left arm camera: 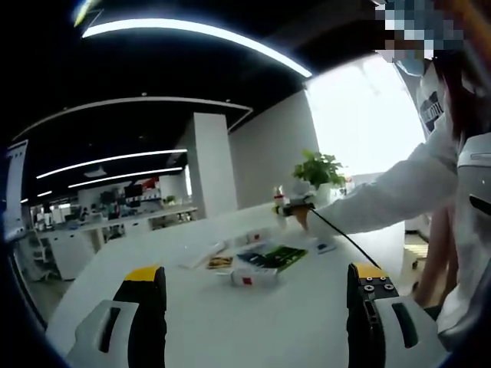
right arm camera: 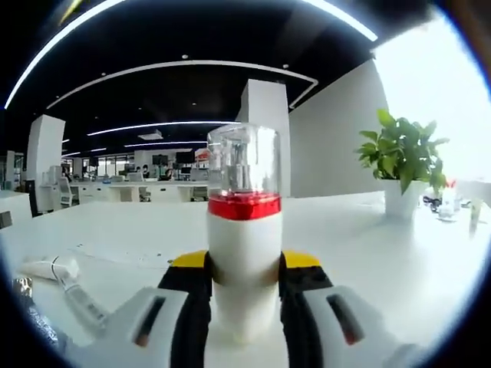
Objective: Arrange the skincare products in the storage area until every visible bottle or jar stands upright without overlapping.
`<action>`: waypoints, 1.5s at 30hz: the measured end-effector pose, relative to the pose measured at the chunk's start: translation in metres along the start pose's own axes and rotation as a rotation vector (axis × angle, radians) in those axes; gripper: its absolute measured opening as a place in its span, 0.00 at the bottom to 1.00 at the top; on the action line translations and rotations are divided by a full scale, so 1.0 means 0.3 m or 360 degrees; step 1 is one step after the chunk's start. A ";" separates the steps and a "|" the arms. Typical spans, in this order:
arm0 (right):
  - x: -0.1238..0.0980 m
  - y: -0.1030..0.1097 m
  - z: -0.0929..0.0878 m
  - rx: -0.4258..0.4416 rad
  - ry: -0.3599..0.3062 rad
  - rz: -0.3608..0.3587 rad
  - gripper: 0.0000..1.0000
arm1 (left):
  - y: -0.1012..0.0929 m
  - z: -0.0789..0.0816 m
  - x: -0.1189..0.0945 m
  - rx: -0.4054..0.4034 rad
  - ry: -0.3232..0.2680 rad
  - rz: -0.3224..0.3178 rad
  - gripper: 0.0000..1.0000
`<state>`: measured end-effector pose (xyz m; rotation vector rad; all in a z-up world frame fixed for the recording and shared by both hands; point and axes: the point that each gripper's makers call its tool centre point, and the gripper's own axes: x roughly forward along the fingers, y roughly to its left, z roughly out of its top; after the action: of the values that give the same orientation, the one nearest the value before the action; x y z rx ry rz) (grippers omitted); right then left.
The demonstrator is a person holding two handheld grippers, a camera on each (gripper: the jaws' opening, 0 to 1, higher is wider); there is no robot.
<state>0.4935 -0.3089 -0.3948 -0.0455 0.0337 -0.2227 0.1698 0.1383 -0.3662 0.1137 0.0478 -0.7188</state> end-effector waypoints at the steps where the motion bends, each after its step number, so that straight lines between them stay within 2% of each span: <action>1: -0.002 0.002 0.000 0.0003 -0.0002 0.0025 0.33 | 0.000 -0.001 0.001 0.0002 0.0004 0.0002 1.00; 2: -0.001 0.011 0.001 0.0008 -0.0005 0.0079 0.33 | 0.000 -0.002 0.002 0.0005 0.0007 0.0003 1.00; 8: -0.007 0.021 0.002 -0.0001 -0.0012 0.0230 0.33 | -0.014 0.005 0.014 0.0012 0.0009 -0.0010 1.00; 45: -0.001 0.066 0.012 -0.0013 -0.0080 0.0812 0.32 | -0.034 0.027 0.045 0.0058 0.0051 0.0004 1.00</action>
<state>0.4976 -0.2893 -0.3922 -0.0493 -0.0048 0.2887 0.1732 0.1208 -0.3602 0.1599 0.0655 -0.7155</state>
